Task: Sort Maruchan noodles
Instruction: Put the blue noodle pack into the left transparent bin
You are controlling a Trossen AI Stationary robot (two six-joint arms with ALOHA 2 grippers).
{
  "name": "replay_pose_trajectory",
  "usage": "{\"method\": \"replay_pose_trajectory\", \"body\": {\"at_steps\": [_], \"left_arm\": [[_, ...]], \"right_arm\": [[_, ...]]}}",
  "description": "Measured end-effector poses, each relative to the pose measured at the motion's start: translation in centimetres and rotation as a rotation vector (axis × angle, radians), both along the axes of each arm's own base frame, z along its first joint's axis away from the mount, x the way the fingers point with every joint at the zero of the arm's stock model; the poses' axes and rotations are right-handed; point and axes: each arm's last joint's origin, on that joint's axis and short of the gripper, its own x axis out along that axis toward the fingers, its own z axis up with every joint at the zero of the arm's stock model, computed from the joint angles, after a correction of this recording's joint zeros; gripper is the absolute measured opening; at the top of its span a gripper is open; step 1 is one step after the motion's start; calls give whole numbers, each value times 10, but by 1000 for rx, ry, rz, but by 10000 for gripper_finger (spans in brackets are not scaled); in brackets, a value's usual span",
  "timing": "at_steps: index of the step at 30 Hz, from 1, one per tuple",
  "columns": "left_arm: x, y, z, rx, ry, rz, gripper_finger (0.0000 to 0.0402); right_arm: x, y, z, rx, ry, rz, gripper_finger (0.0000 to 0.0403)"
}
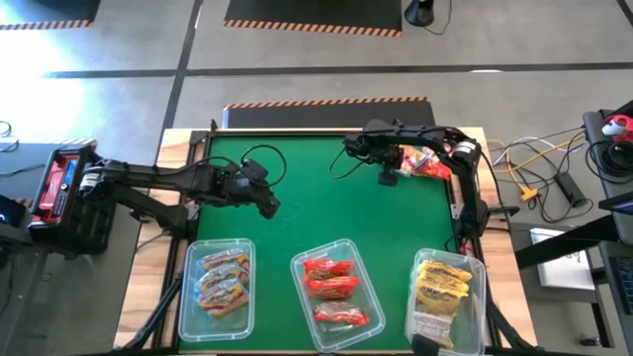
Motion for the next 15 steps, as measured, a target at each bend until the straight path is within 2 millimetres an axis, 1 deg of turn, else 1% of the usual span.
{"method": "replay_pose_trajectory", "body": {"at_steps": [5, 7, 11, 15], "left_arm": [[-2, 0, 0, 4, 12, -6, 213], [-2, 0, 0, 5, 17, -9, 213], [-3, 0, 0, 5, 30, -9, 213], [-5, 0, 0, 4, 40, -7, 213]], "right_arm": [[15, -9, 2, -43, -76, 4, 8], [18, -14, -1, -41, -76, -2, 8], [21, -23, -17, -35, 4, 7, 8], [25, -25, -22, -32, 115, 39, 8]]}}
